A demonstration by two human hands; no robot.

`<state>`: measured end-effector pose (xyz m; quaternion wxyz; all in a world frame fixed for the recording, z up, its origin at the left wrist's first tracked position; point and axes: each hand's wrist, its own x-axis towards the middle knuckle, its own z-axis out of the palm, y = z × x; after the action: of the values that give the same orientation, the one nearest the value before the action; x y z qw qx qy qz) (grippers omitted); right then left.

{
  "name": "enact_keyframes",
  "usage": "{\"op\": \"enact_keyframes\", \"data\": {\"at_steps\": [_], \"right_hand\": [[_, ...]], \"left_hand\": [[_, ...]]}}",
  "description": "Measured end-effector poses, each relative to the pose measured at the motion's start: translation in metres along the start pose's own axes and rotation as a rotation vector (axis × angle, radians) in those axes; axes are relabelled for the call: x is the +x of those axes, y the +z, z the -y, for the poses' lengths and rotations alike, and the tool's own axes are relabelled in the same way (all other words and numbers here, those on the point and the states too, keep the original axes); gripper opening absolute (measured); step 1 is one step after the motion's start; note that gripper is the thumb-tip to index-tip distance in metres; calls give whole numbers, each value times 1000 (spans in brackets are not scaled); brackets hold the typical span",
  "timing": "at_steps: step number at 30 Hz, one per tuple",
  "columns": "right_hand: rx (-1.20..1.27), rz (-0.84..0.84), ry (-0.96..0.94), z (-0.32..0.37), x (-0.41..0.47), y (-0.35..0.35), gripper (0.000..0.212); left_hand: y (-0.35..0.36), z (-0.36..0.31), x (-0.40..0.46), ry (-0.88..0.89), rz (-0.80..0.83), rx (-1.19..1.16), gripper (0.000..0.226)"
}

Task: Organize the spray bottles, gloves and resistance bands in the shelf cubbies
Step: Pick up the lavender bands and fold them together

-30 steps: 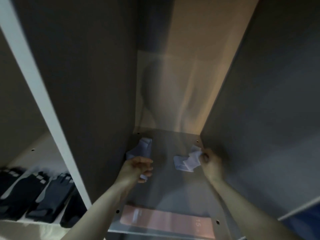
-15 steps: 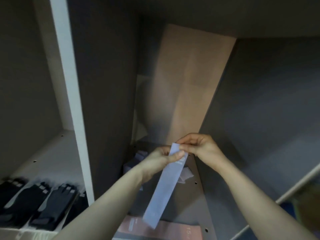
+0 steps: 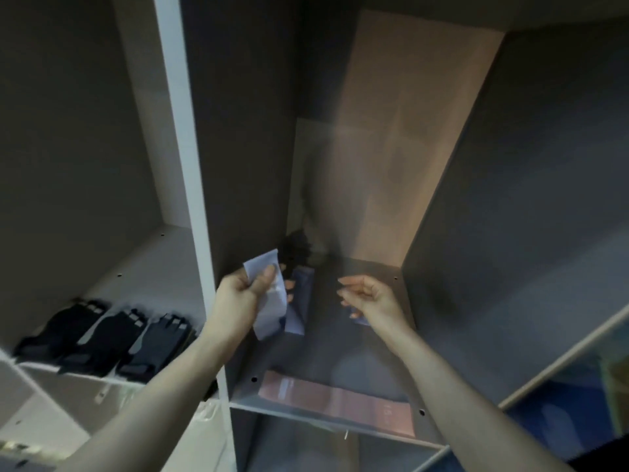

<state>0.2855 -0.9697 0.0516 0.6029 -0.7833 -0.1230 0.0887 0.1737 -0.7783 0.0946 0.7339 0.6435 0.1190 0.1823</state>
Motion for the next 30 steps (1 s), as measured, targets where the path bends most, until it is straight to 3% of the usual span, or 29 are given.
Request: {"op": "enact_keyframes", "data": {"at_steps": [6,11,15,19,22,24,27,30], "right_hand": [[-238,107,70,-62,21,34,25],[-400,280,120,-91,44,69,30],[-561,372,143,-123,63,98,39],[-483,294,259,-138,67,106,68],[-392,255,235,-136,71,101,30],[-308,123,177,-123,77,90,35],[24,2,212,-77,80,63,18],[159,-75,107,-23,78,29,28]], "left_hand": [[-2,14,-7,96,-15,101,24],[6,18,3,175,-161,243,24],[9,20,13,104,-199,202,19],[11,23,21,73,-186,70,24],[12,28,25,26,-189,1,27],[12,31,25,8,-202,6,25],[15,28,25,46,-236,80,22],[19,18,25,37,-228,130,24]]}}
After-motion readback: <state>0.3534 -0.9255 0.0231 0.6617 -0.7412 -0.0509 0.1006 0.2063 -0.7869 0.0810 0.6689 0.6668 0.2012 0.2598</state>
